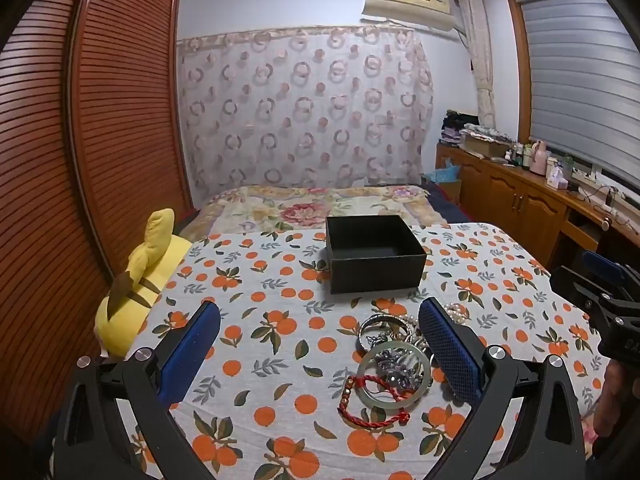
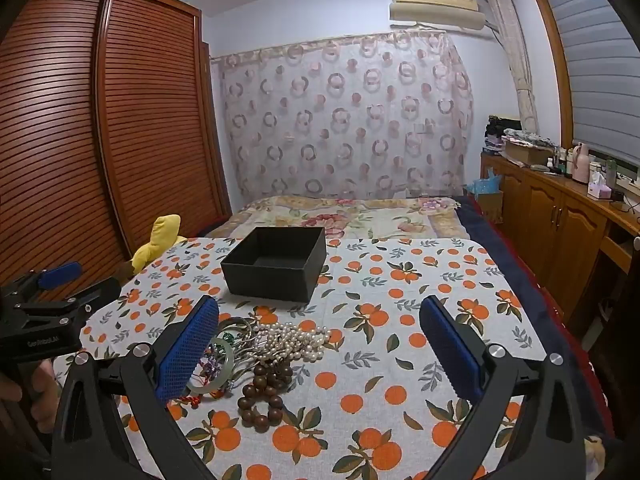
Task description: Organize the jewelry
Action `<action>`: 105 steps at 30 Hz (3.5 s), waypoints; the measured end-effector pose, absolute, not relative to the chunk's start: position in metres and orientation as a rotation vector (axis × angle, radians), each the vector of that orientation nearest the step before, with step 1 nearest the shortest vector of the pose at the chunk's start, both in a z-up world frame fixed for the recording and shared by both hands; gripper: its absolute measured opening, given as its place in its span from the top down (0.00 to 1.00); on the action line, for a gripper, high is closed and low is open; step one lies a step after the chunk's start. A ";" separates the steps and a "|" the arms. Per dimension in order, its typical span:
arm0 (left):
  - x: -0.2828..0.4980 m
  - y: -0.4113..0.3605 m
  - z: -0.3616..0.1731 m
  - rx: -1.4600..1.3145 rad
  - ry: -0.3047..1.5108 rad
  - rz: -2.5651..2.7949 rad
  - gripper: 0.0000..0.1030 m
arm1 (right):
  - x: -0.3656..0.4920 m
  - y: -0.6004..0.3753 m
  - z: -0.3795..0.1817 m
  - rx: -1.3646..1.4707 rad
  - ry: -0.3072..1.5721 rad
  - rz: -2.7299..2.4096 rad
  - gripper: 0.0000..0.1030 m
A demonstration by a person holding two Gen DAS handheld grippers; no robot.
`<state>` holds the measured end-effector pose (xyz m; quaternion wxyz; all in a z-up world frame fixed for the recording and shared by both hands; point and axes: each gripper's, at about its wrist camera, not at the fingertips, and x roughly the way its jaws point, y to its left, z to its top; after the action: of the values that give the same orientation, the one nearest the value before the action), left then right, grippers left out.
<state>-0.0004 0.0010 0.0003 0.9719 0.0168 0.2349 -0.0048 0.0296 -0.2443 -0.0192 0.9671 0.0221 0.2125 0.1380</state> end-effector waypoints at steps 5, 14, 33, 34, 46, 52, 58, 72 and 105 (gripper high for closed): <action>0.000 0.000 0.000 0.038 0.475 -0.008 0.07 | 0.029 -0.245 -0.019 0.049 0.429 0.280 0.02; 0.000 0.000 0.000 0.039 0.473 -0.009 0.07 | 0.029 -0.244 -0.019 0.051 0.428 0.282 0.02; 0.000 0.000 0.000 0.039 0.470 -0.009 0.07 | 0.029 -0.245 -0.020 0.052 0.428 0.282 0.02; 0.000 0.000 0.000 0.038 0.470 -0.008 0.07 | 0.029 -0.245 -0.020 0.052 0.427 0.281 0.02; 0.000 0.000 0.000 0.038 0.470 -0.009 0.07 | 0.029 -0.244 -0.019 0.052 0.429 0.283 0.02; 0.000 0.000 0.000 0.038 0.470 -0.008 0.07 | 0.029 -0.244 -0.019 0.052 0.430 0.283 0.02; 0.000 0.000 0.000 0.037 0.471 -0.009 0.07 | 0.029 -0.244 -0.018 0.052 0.430 0.283 0.02; 0.000 0.000 0.000 0.038 0.471 -0.009 0.07 | 0.027 -0.247 -0.016 0.053 0.430 0.284 0.02; 0.037 0.014 -0.071 -0.037 0.705 -0.197 0.20 | 0.047 -0.233 -0.073 0.000 0.606 0.389 0.21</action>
<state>0.0372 0.0141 -0.0709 0.9336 -0.0179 0.3445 -0.0964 0.0474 -0.2332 -0.0730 0.9359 0.0002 0.2963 0.1905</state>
